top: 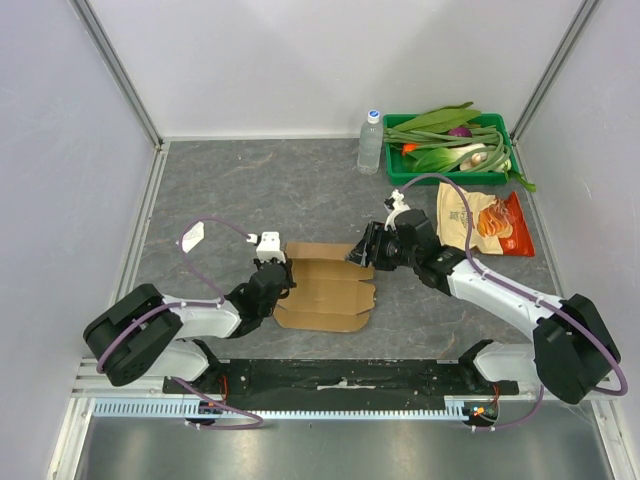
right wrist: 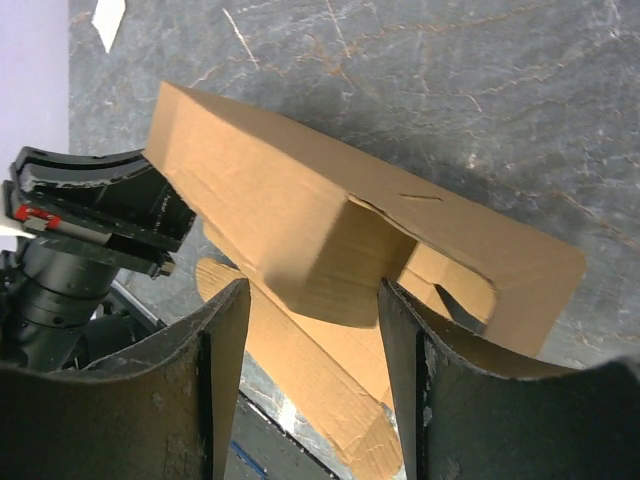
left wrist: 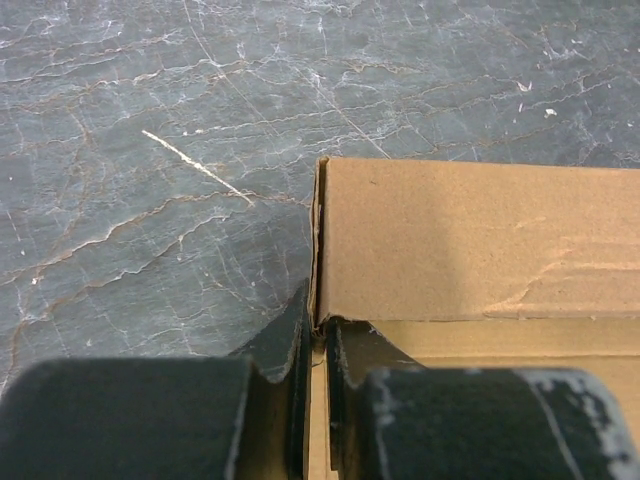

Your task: Fold the paper box

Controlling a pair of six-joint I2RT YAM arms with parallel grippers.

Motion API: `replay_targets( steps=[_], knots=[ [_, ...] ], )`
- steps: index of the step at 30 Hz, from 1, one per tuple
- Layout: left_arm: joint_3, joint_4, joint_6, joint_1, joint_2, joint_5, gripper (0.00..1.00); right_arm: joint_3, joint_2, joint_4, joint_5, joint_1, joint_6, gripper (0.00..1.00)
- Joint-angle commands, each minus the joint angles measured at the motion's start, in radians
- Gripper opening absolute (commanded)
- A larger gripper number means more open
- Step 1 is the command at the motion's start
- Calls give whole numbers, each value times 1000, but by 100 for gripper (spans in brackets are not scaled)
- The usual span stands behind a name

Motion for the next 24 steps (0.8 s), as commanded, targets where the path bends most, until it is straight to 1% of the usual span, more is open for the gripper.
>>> replay_targets(
  steps=[1,7,12,13,17,19,21,23,24],
  knots=[
    [-37,122,26,-6,-2,-52,2,38,13,-37,43,11,5,61],
    [-42,100,40,-6,-62,-70,2,84,7,-55,65,16,-15,64],
    [-39,88,74,-8,-134,-93,2,118,34,-29,19,16,20,63],
    [-35,77,86,-6,-151,-96,2,117,40,-3,12,19,32,64],
    [-31,83,122,-6,-163,-93,2,95,59,101,-34,27,101,59],
    [-29,80,131,-6,-162,-96,2,86,60,164,-53,30,145,53],
    [-29,74,123,-6,-168,-103,2,68,53,202,-55,30,184,49],
    [-19,50,94,-6,-176,-118,2,42,39,247,-46,30,237,48],
    [-12,36,82,-6,-177,-122,2,31,36,270,-44,30,253,46]
  ],
)
